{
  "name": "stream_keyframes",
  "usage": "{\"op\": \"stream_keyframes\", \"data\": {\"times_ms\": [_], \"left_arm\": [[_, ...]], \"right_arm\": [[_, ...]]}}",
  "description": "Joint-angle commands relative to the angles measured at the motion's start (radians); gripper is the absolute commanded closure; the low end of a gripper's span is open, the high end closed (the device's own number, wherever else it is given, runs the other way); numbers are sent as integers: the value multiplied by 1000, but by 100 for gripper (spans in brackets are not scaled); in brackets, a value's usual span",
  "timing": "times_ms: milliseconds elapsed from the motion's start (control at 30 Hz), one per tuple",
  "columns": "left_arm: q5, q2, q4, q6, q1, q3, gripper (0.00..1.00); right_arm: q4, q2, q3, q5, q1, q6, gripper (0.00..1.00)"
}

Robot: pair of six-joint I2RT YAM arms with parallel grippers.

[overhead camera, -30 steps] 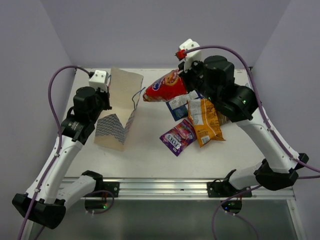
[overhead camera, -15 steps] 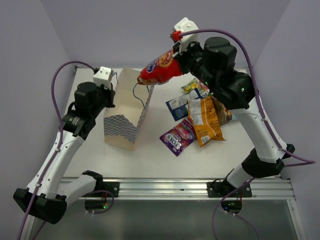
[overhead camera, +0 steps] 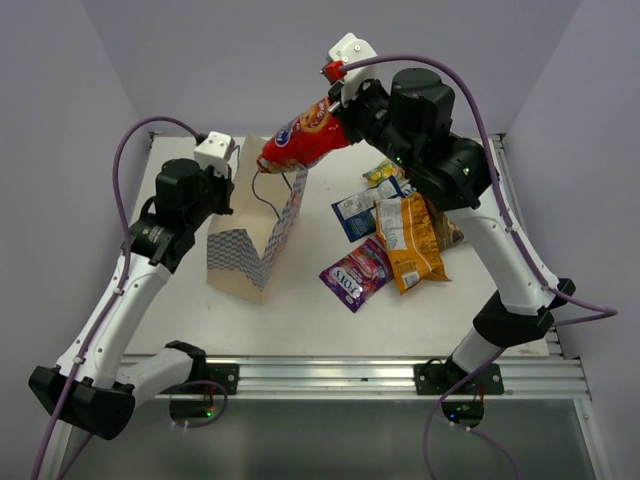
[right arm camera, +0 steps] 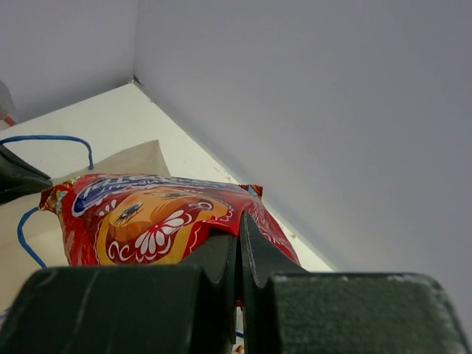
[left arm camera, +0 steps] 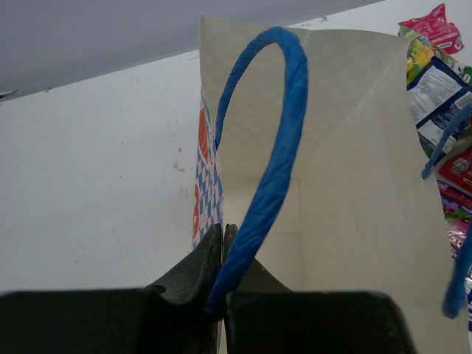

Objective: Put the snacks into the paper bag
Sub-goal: Place the snack in the paper bag.

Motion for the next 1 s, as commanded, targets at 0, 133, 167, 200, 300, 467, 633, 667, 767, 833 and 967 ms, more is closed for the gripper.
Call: {"op": "stream_keyframes", "data": {"times_ms": [0, 133, 167, 200, 300, 467, 633, 667, 767, 833, 967], "left_arm": [[-118, -9, -12, 11, -6, 62, 100], [-118, -6, -18, 18, -6, 76, 100], [-90, -6, -18, 21, -4, 77, 100], [-81, -3, -20, 23, -4, 80, 100], [-52, 7, -33, 26, -6, 90, 100], [-29, 8, -49, 26, -9, 85, 100], [-32, 7, -46, 25, -12, 90, 100], [-26, 5, -44, 23, -12, 94, 100], [-7, 4, -36, 20, -12, 105, 100], [2, 5, -33, 18, -12, 108, 100], [14, 2, -33, 21, -12, 108, 100]], "right_arm": [[273, -84, 61, 42, -2, -33, 100], [289, -111, 53, 43, -2, -33, 100], [289, -108, 52, 41, -2, -33, 100], [287, -107, 56, 39, -2, -32, 100], [278, -99, 67, 24, -2, -27, 100], [273, -90, 91, -2, 0, -21, 100], [261, -101, 69, -82, -2, 9, 100], [261, -107, 52, -102, 0, 14, 100], [258, -107, -10, -163, 3, 33, 100], [240, -90, -33, -221, 12, 34, 100], [226, -59, -76, -319, 33, 23, 100]]}}
